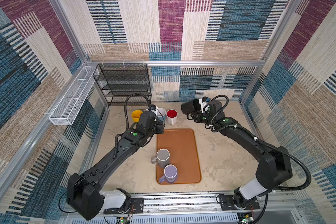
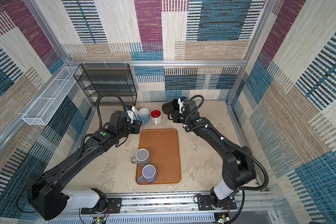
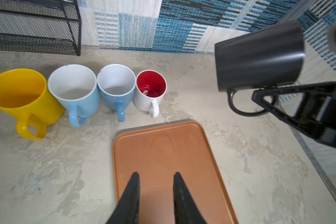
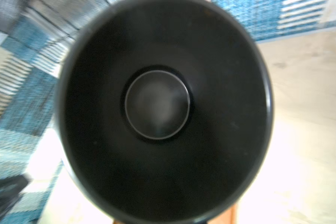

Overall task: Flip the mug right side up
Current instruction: 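Turn the black mug upright with the right gripper while the left gripper withdraws, then lower the upright black mug beside the red-lined white mug with the right gripper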

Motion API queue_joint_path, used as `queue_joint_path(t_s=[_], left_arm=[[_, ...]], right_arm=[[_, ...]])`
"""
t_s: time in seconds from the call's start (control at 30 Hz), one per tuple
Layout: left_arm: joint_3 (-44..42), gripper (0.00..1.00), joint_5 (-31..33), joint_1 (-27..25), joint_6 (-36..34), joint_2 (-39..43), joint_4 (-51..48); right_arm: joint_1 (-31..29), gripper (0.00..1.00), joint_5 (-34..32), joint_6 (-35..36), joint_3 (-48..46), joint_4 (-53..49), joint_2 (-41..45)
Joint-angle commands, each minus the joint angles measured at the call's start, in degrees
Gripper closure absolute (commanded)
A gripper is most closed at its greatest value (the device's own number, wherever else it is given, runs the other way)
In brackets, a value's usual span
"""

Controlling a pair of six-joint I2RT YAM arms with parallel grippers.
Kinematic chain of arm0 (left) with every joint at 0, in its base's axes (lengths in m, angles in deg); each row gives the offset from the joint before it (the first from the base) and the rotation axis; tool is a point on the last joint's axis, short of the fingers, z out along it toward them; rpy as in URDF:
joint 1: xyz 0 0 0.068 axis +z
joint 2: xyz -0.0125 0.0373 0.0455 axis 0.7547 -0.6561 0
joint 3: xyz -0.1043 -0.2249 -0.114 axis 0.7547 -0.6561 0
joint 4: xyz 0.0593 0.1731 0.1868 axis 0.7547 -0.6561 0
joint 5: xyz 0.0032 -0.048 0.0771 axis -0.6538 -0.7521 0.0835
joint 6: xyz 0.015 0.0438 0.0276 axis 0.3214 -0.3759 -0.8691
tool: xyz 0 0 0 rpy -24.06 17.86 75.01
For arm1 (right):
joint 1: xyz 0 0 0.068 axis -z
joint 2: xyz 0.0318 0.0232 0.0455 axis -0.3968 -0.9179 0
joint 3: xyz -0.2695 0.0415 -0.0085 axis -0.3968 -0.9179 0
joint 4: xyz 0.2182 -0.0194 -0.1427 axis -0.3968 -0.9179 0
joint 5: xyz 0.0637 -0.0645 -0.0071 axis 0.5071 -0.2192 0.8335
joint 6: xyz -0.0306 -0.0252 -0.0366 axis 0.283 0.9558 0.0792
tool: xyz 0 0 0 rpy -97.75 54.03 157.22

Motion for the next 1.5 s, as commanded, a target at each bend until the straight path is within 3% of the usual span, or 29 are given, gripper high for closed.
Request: queue_joint_path(t_s=[0.0, 0.53, 0.9, 1.47], left_arm=[[0.8, 0.73, -1.6, 0.0, -2.2, -0.1, -0.5], [4.1, 0.76, -0.7, 0.0, -4.8, -3.0, -7.0], [4.6, 0.75, -0.8, 0.0, -5.0, -3.0, -8.4], [4.7, 0.76, -1.7, 0.1, -4.8, -3.2, -8.6]], right_arm=[[-0.1, 1.00, -4.9, 1.9, 2.2, 0.3, -1.9], [-0.1, 1.00, -11.4, 3.1, 9.9, -6.7, -12.8], [-1.6, 1.00, -16.5, 4.6, 20.0, -14.8, -21.6], [-7.7, 1.00, -33.5, 5.4, 41.1, -32.0, -36.9]])
